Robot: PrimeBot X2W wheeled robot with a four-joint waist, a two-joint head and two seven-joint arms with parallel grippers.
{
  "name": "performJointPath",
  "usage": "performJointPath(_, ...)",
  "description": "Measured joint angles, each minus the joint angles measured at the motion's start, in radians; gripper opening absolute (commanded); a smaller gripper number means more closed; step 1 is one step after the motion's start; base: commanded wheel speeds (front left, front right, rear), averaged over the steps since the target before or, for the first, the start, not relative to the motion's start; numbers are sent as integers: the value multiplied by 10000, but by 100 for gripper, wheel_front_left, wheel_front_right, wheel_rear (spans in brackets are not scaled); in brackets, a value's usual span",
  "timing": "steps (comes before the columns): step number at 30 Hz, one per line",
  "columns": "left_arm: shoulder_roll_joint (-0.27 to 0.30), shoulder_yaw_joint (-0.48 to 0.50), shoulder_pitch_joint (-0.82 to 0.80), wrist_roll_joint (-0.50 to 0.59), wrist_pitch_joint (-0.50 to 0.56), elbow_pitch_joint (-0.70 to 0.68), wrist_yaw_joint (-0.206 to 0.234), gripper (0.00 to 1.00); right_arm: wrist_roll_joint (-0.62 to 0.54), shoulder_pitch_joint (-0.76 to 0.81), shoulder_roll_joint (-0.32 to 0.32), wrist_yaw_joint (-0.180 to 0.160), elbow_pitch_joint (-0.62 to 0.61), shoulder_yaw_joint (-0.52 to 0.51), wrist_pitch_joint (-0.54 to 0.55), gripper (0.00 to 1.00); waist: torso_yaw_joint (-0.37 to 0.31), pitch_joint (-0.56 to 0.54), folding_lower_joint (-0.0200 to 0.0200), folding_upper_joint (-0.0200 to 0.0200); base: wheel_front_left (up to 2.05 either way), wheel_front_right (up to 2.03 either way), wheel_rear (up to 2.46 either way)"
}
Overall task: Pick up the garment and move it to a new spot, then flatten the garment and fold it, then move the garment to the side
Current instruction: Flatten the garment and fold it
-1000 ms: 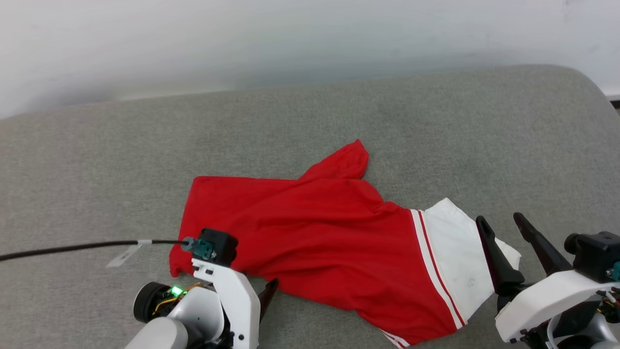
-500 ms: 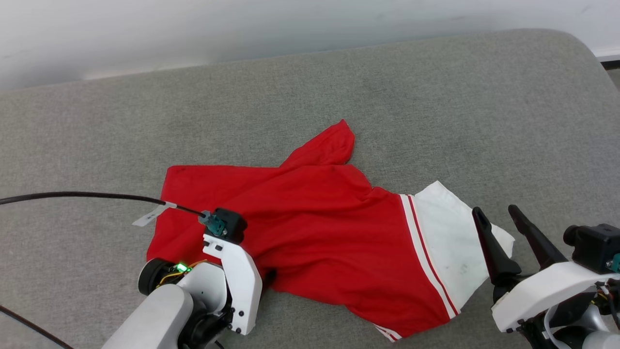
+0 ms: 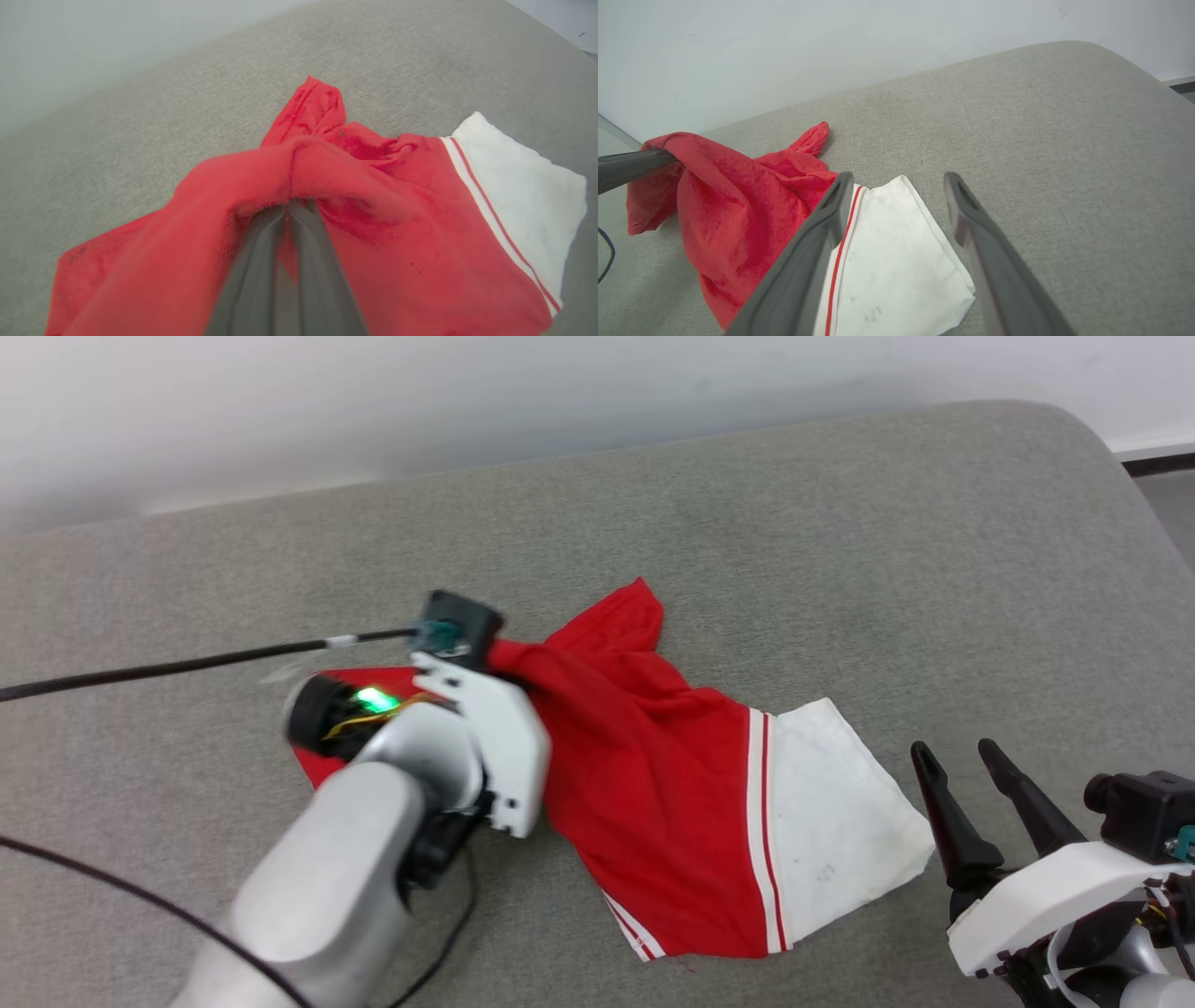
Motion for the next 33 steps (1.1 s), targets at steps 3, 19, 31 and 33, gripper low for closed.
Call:
performJointPath(3,-525,-514,-300,134,-90,173,-288,0,71,8,2,0,40,-59,0,100,-136,-3,0,0,0,0,0)
performJointPath(19,-2027,-2612,91,211,-878,2345,-1524,100,59,-106,10,0,-176,-184,-94,100,-298,208,1,0,0,0,0)
performJointPath(31,-1145,-1747,2012,-217,-2096,251,-326,100,-42,313,12,0,-374,-514,268,100,589,-705,0,0,0,0,0)
performJointPath(33,-880,-1542,2350,-368,-2046,-255,-92,100,-42,348,12,0,-454,-545,314,100,757,-839,0,0,0,0,0)
